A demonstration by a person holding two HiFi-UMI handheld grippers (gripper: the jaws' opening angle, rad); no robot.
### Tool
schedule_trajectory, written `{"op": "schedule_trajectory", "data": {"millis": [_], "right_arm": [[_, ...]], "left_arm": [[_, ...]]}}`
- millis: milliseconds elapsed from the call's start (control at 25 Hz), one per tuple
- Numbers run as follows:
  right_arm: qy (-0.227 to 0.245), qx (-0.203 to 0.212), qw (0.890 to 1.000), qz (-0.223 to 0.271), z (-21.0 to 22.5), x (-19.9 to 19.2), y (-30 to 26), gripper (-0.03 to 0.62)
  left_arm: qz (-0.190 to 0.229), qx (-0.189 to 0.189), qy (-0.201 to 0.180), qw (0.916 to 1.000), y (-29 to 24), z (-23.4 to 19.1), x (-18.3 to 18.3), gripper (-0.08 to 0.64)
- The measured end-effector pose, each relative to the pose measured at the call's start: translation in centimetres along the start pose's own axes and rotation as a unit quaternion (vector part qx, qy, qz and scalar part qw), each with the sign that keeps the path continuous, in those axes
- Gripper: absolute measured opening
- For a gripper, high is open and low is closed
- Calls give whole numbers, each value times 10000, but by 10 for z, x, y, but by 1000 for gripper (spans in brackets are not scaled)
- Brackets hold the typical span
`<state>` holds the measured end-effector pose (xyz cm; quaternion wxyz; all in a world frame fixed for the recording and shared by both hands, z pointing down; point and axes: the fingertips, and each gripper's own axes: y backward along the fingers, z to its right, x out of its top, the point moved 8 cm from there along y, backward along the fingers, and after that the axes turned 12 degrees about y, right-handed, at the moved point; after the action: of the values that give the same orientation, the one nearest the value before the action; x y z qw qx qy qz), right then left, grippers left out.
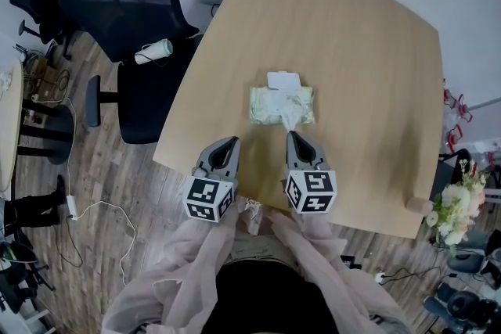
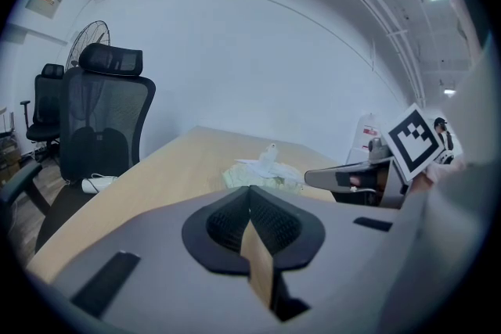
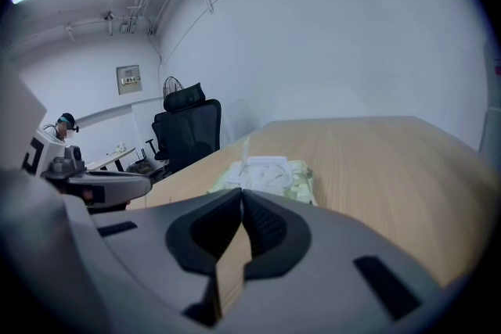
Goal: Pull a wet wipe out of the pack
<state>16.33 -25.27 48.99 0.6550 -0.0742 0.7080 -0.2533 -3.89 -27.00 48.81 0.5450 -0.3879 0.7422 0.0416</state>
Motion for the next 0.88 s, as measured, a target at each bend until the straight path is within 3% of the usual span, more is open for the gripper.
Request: {"op": "schedule_trajectory", "data": {"millis": [880], "right_arm": [[-50, -171, 9998, 44, -6, -9, 26, 11]], "left_arm": [[41, -171, -75, 9998, 10, 14, -4, 11]]}}
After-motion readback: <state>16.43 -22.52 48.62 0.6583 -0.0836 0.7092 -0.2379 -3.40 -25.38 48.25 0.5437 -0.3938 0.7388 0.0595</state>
